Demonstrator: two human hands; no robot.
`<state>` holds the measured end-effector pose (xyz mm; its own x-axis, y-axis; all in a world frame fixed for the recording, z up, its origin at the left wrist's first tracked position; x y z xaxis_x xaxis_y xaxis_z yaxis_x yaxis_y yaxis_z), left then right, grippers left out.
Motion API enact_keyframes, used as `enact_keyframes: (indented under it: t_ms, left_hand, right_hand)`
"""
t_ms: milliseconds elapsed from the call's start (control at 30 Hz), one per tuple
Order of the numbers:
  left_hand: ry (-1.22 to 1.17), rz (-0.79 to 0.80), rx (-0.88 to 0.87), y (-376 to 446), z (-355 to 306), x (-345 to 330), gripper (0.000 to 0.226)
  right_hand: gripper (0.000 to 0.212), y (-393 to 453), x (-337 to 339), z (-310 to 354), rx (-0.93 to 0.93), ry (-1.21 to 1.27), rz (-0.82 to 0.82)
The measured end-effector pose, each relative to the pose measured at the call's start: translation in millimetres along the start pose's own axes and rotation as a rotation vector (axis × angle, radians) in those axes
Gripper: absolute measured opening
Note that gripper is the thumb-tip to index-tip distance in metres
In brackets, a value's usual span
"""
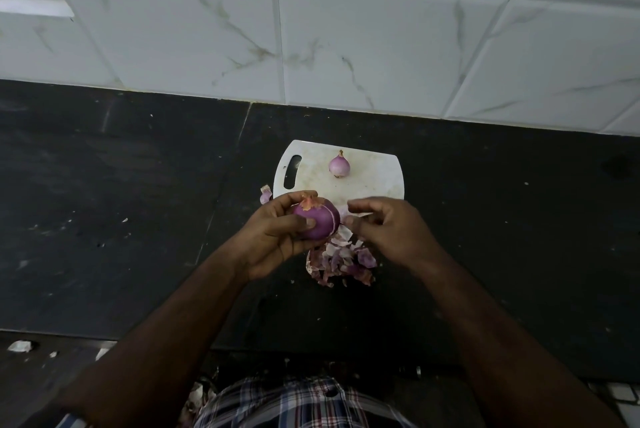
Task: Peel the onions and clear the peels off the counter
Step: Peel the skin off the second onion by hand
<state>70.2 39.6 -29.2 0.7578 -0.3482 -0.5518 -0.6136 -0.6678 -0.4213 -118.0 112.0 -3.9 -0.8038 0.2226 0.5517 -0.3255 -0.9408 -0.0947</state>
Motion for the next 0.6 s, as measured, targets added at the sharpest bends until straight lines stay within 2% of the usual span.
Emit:
enact_keyframes:
  t_ms: [67, 133, 400, 600]
  left_hand:
    - [0.004, 0.006, 0.003, 1, 1, -1, 0.059]
    - [0.031, -0.004, -0.009, 2, 3, -4, 0.061]
    - [0.087, -0.071, -0.058, 2, 2, -9, 0.06]
    - [0.065, -0.087, -0.064, 3, 6, -8, 0.06]
  right_hand:
    - [0.061, 0, -6, 9, -0.012, 0.104, 0.078]
    - [0.068, -2, -13, 15, 0.043, 0.068, 0.111]
    - [0.055, -6, -25, 31, 0.163, -0.082, -0.043]
    - [0.053, -5, -29, 33, 0.189, -0.178, -0.059]
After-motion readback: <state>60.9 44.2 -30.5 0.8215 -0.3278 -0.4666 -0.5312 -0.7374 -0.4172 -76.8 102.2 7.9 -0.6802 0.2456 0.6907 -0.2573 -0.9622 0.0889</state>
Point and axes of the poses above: each hand's wrist, its own y-axis towards the middle knuckle, its own x-axis out of the back of the hand, z = x × y, the point moved 4 cm from there along y, towards the middle knuckle, and after that the axes turned 6 degrees about -z, right-handed, at the moved point
